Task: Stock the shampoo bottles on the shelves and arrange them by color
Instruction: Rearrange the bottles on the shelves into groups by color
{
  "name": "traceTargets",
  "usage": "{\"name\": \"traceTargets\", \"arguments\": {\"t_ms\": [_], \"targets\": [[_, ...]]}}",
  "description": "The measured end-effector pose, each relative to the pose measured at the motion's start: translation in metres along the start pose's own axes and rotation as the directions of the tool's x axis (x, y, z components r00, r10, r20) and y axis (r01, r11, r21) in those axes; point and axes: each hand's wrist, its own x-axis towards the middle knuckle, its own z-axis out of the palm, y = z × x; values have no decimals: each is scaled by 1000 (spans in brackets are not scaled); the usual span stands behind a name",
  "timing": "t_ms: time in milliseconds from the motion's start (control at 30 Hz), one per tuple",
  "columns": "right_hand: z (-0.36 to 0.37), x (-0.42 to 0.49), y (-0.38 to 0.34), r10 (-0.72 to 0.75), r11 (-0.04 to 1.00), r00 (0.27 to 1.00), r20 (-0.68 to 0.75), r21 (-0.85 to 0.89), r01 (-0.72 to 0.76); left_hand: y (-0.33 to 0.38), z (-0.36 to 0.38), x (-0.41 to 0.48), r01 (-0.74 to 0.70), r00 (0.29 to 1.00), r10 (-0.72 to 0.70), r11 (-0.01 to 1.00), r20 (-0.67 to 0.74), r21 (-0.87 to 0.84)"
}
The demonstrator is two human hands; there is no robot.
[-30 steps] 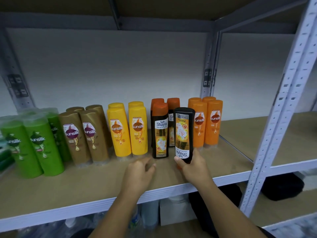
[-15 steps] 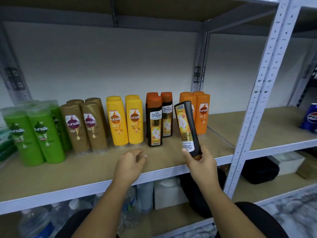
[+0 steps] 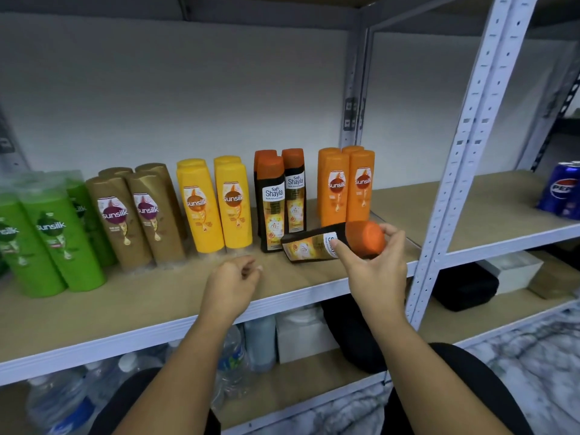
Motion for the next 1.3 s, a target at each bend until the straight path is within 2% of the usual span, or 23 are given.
{"name": "traceTargets", "arguments": {"t_ms": [167,233,400,567,767,867,967,1133,1300], "targets": [[12,9,-5,-53,980,999,7,193,51,3,3,-1,-19,1000,19,1000,2,16],[19,15,-6,-66,974,997,31,221,58,4,4,0,-29,1000,29,999,2,23],[42,37,-10,-156,962,983,100,241,128,9,6,-1,-40,999,40,999,10,-3],[65,49,-11,-186,968,942,280,217,127,19,9,-1,-66,996,70,996,57,-68],[73,53,6,-114,978,900,421,205,28,21,17,2,-100,979,127,981,159,-169],[66,54,23,-2,993,834,552,97,-61,21,20,6,-114,975,142,980,169,-166],[61,49,39,79,995,767,637,-103,-17,22,22,10,-108,978,138,976,154,-191],[60,51,46,81,978,797,599,-201,51,26,25,15,-58,988,90,970,126,-235],[68,58,49,103,978,849,519,-208,9,31,30,22,-36,999,33,983,-24,-179]]}}
